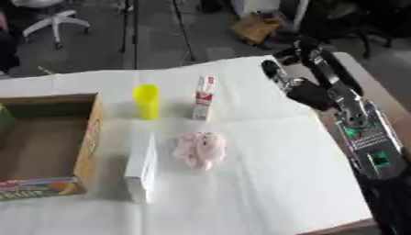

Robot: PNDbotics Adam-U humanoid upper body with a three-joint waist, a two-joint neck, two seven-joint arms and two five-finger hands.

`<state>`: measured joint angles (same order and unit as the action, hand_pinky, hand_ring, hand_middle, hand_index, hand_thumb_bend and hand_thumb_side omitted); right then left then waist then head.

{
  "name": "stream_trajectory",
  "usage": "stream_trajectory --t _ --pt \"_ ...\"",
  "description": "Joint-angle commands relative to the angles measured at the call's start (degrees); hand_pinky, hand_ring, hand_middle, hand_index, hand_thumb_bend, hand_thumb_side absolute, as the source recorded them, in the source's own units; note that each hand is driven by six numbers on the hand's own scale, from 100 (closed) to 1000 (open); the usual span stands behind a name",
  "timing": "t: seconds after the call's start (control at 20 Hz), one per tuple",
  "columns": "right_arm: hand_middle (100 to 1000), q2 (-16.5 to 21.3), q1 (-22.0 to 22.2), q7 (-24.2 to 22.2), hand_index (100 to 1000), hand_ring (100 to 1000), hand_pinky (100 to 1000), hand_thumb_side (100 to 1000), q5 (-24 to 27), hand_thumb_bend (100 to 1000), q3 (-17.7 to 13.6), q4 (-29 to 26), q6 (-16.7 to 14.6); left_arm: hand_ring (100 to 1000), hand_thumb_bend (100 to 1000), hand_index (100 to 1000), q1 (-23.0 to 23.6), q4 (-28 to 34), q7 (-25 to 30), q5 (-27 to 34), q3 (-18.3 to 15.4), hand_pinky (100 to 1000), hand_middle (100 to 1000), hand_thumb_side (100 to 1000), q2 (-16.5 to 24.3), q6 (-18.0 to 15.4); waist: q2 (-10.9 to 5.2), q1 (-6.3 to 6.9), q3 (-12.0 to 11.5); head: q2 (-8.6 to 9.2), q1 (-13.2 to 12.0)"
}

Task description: Pick up objects on the table and place them in the box.

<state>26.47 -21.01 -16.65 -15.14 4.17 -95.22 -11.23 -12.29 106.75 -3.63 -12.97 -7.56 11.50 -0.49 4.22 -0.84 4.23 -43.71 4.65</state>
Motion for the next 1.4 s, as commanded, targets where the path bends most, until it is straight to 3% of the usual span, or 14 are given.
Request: stream_trajectory --t 0.05,0.2,0.5,0.85,1.1,1.15,1.4 --pt "931 2.7 -2.6 -6.5 887 791 770 678 -0.6 453 1.2 1.5 -2.3 714 543 770 -0.3 1.1 0.1 -0.2 0.1 661 628 909 0.7 -0.1 -0.67 -0.08 -0.1 -0.41 0.3" --pt "930 2.9 -4.0 -8.3 888 794 772 675 -1.1 460 1.8 3.0 -3.4 714 543 770 -0.3 1.1 0.1 -0.2 0.1 661 628 909 0.7 -0.1 -0.71 -0.08 -0.1 -0.41 0.4" --pt "913 2.5 -8.4 -11.7 885 801 780 629 -5.7 524 6.0 7.5 -5.7 713 542 769 -0.3 1.0 0.4 -0.1 0.3 662 627 909 0.7 -0.2 -0.82 -0.14 -0.3 -0.41 0.9" --pt "924 -1.4 -14.1 -17.2 892 820 794 607 -16.2 570 10.0 17.1 -9.4 712 540 769 -0.3 0.9 0.6 0.0 0.6 662 626 909 0.7 -0.3 -0.9 0.13 -0.6 -0.41 1.5" --pt "924 -3.4 -16.2 -18.8 896 823 797 605 -21.6 584 10.6 22.9 -12.1 712 539 769 -0.2 0.9 0.7 0.1 0.6 662 626 910 0.7 -0.3 -0.91 0.23 -0.6 -0.41 1.7" --pt "922 -3.4 -16.5 -18.9 900 833 806 587 -22.1 635 10.8 23.5 -12.2 712 539 769 -0.3 0.9 0.7 0.1 0.6 662 626 910 0.7 -0.3 -0.94 0.23 -0.6 -0.41 1.8" --pt "918 -4.9 -19.0 -19.7 901 840 814 588 -26.6 646 10.8 28.2 -11.6 711 539 769 -0.3 0.9 0.8 0.2 0.8 662 626 910 0.6 -0.3 -1.09 0.37 -0.7 -0.41 2.1"
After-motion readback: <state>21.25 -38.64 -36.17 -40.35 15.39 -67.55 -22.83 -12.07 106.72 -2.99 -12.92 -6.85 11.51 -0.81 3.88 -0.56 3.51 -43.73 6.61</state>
